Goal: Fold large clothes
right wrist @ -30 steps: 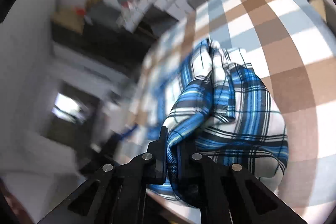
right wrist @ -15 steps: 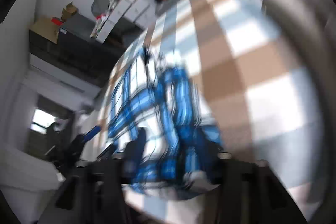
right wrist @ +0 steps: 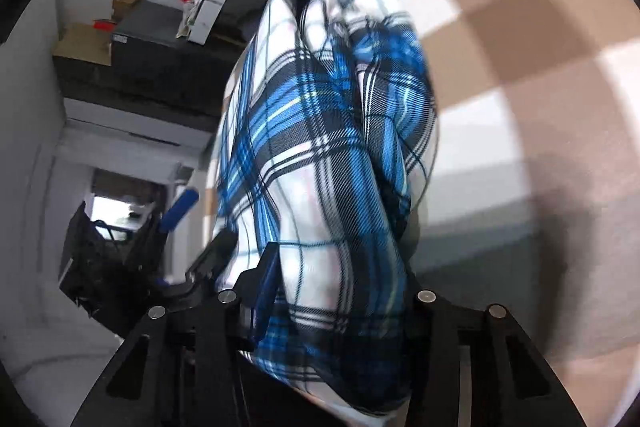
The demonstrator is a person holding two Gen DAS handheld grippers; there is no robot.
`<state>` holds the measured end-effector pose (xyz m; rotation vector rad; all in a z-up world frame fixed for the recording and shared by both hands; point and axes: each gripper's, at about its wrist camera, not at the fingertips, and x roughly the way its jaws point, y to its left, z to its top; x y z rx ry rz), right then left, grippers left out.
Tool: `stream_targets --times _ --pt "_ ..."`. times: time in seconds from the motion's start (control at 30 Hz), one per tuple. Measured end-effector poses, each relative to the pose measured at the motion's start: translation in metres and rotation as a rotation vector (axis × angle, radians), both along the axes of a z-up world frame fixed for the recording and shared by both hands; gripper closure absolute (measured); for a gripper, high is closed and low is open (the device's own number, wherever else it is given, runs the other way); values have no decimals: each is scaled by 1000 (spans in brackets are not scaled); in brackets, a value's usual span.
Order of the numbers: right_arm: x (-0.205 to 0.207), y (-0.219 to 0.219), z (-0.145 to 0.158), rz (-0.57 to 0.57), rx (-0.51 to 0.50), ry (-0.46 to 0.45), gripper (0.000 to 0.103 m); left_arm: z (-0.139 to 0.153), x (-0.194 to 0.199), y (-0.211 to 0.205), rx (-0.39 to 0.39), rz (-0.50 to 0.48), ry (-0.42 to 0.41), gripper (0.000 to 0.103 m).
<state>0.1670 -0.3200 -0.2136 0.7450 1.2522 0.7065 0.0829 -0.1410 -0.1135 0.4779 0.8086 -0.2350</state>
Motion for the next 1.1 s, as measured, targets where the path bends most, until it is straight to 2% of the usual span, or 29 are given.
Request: stream_targets --times 0.13,0.2,0.23,0.27,0.3,0.4,0.47,0.5,0.53,0.57,0.6,0.63,0.67,0.7,0.73,0.83,0.87,0.9,0.93,0.97,1.03,1.1 --pt "2 0 5 34 -62 4 56 2 2 9 -21 12 21 19" --pt "4 -17 30 0 -134 -47 56 5 2 14 -29 16 12 19" --pt "6 -27 48 -25 -163 -113 52 6 3 18 -37 21 11 19" --pt "5 -36 66 -46 -181 -164 36 6 4 21 -45 26 17 19" --pt "9 -39 77 -61 -190 -202 29 5 6 24 -52 35 27 19" --pt "34 -24 93 -52 -185 -240 26 -2 14 30 -66 60 68 19" --pt "56 4 88 -33 -221 -228 26 -5 18 33 -80 72 90 19" --pt "67 15 81 -22 -252 -204 27 -5 19 36 -101 76 100 19" --pt "79 29 69 -8 -294 -149 36 -4 19 39 -119 76 110 19" --pt "83 40 60 11 -302 -114 57 -3 20 41 -133 78 116 19" --pt "88 51 52 33 -315 -83 62 -1 20 44 -150 85 118 19" --pt "89 56 52 35 -319 -85 72 1 20 48 -161 89 114 19" --pt "89 59 56 27 -280 -100 86 3 20 50 -169 95 108 19" --pt "90 58 65 17 -198 -113 87 5 20 53 -179 97 103 19" --pt "89 56 74 13 -127 -120 87 7 19 56 -194 98 100 19" --pt "82 46 104 -7 189 -175 87 12 19 63 -232 92 83 19" --pt "82 47 108 -9 260 -188 82 12 20 64 -235 97 83 19" --pt "80 46 106 -13 282 -209 79 11 21 65 -233 104 87 19" --pt "79 44 97 -33 209 -210 64 7 24 65 -228 114 99 19" --pt "77 39 85 -47 117 -174 55 4 25 65 -228 122 114 19" --pt "70 21 60 -60 -41 -74 55 1 26 65 -234 118 137 19" --pt "48 -5 62 -81 -86 -96 55 2 25 64 -231 111 137 19"
